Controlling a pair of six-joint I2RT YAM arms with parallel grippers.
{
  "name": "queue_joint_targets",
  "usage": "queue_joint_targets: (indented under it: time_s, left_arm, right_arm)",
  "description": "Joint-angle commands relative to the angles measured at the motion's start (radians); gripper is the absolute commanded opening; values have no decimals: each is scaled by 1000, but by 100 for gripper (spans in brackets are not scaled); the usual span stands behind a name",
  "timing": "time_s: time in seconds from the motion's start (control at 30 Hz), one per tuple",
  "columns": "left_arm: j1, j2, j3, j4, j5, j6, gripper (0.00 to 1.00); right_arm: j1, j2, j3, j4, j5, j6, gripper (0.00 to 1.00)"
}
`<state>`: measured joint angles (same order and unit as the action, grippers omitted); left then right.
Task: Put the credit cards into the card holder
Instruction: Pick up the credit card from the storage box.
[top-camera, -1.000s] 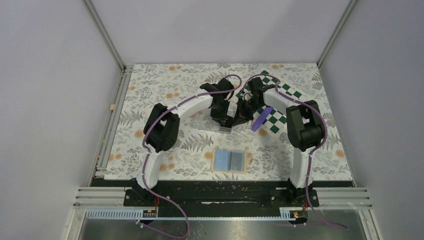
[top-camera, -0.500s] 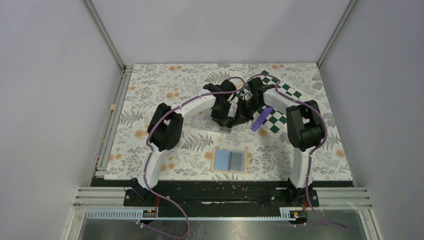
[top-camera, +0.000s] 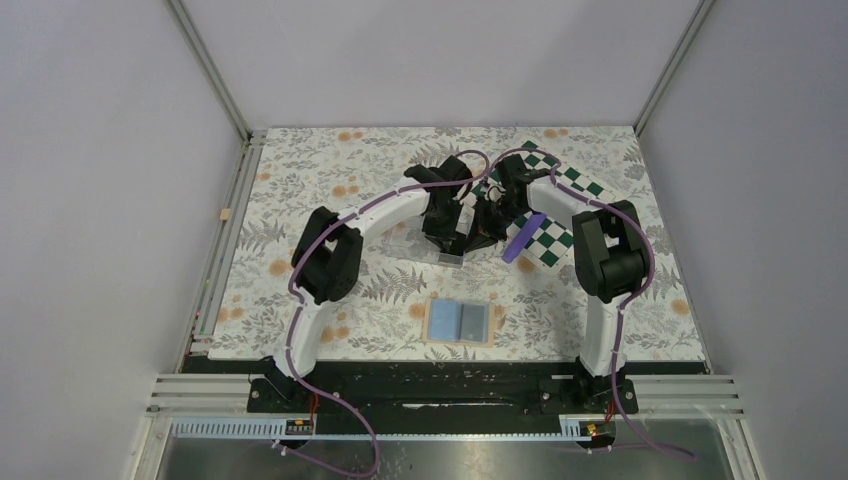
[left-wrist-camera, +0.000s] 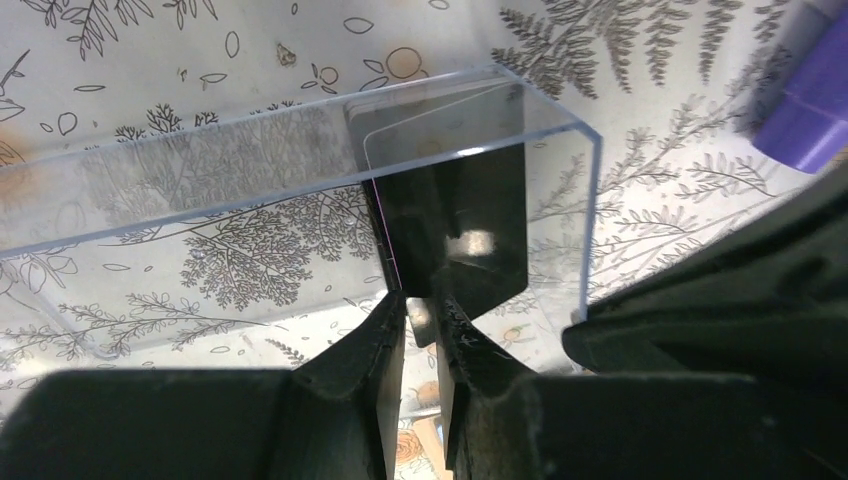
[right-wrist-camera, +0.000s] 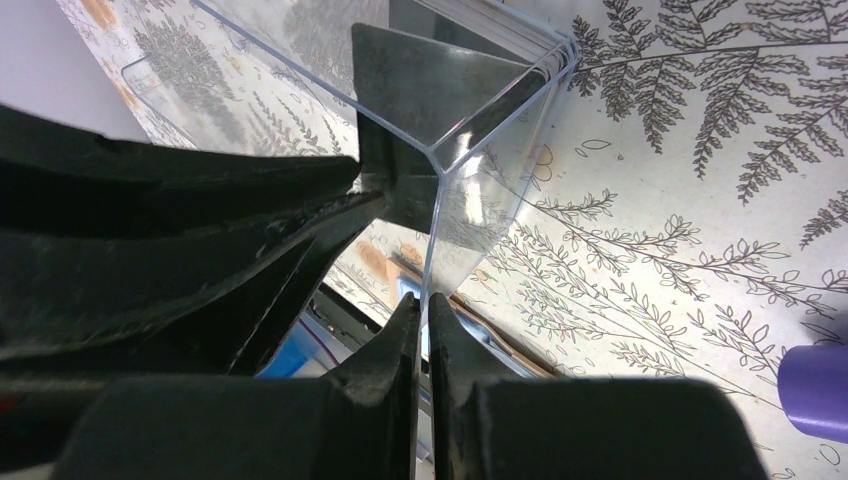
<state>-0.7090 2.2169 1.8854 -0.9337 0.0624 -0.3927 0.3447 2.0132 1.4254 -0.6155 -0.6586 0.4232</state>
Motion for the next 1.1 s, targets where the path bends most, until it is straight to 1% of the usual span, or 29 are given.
queue_joint_targets:
  time_s: [0.0, 0.23, 0.43, 0.57, 0.7, 0.8, 0.87, 0.97, 1.03, 1.07]
  left_arm:
    - [-15, -84, -6, 99, 107, -30, 17]
    - [-10, -126, -101, 202, 150, -74, 19]
    - [3, -107, -117, 224, 188, -93, 20]
    - [17, -130, -181, 303, 230, -126, 19]
    - [33, -148, -223, 346, 242, -150, 16]
    - [36, -144, -218, 313, 197, -147, 11]
    - [40, -140, -218, 304, 190, -144, 1]
    - [46, -151, -223, 310, 191, -145, 0]
    - [48, -176, -231, 328, 188, -144, 0]
    - [49, -192, -234, 335, 182, -143, 0]
  right_arm:
    - [10, 24, -25, -28, 17, -26, 8]
    - [10, 21, -25, -27, 18, -24, 8]
    - [10, 15, -25, -29, 22, -24, 8]
    - [10, 13, -23, -28, 22, -23, 8]
    - [10, 12, -22, -27, 21, -23, 8]
    - [10, 11, -16, -41, 26, -30, 8]
    - [10, 9, -11, -48, 27, -33, 8]
    - [10, -13, -14, -48, 30, -34, 9]
    - [10, -46, -17, -47, 31, -36, 12]
    - [10, -70, -18, -47, 34, -36, 17]
